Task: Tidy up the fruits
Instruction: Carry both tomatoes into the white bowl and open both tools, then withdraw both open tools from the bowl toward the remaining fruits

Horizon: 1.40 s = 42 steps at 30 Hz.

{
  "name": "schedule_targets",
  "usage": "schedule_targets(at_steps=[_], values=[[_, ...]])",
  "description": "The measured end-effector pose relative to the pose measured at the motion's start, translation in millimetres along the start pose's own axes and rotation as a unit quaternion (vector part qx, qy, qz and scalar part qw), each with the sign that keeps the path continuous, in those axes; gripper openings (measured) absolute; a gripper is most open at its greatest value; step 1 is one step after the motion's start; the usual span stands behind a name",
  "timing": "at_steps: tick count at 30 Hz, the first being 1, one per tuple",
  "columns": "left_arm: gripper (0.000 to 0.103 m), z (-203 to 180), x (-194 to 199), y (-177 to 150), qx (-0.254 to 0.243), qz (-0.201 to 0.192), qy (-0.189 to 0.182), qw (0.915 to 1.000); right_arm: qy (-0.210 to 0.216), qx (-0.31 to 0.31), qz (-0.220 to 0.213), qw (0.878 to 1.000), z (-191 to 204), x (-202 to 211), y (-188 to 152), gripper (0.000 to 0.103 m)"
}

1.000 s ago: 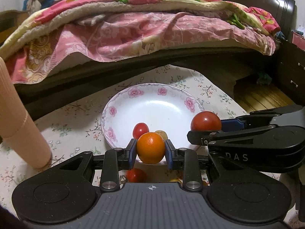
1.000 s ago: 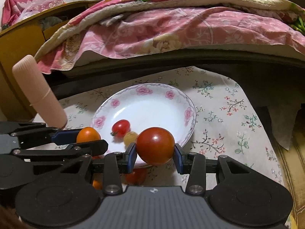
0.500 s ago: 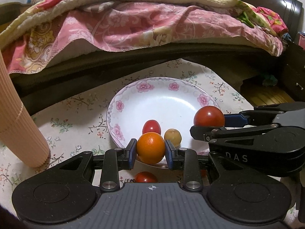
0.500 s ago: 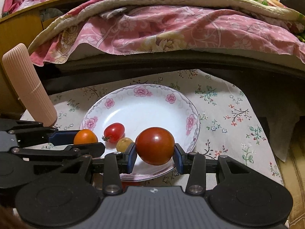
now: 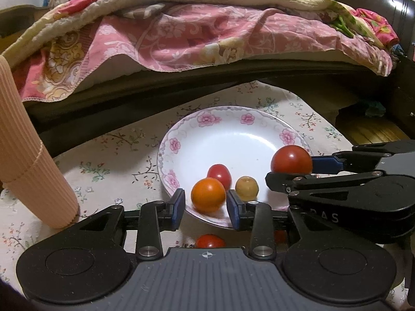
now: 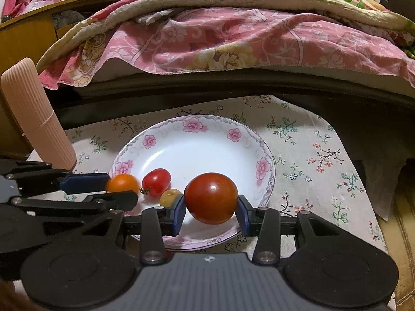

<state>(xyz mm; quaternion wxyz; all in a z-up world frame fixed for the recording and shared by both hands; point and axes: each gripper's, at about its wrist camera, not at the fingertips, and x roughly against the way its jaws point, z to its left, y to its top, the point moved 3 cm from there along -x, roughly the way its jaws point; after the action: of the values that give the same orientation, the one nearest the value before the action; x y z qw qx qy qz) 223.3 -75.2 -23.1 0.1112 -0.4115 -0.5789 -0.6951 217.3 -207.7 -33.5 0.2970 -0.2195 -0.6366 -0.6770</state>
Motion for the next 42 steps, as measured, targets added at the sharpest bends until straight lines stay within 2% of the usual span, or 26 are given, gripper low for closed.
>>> schedule_targets(at_steps=[11,25,42], values=[[0.054,4,9,3,0.005,-0.007,0.010,0.9999,-0.003,0.002,-0.020,1.000,2,10,7,0.046],[0.058,-7,46,2,-0.003,-0.016,0.022,0.9996,0.003,-0.013,-0.029,0.999,9,47,-1,0.047],[0.066,-20,100,-39,-0.010,0.000,0.012,0.9999,0.015,-0.020,-0.014,1.000,26,106,-43,0.047]])
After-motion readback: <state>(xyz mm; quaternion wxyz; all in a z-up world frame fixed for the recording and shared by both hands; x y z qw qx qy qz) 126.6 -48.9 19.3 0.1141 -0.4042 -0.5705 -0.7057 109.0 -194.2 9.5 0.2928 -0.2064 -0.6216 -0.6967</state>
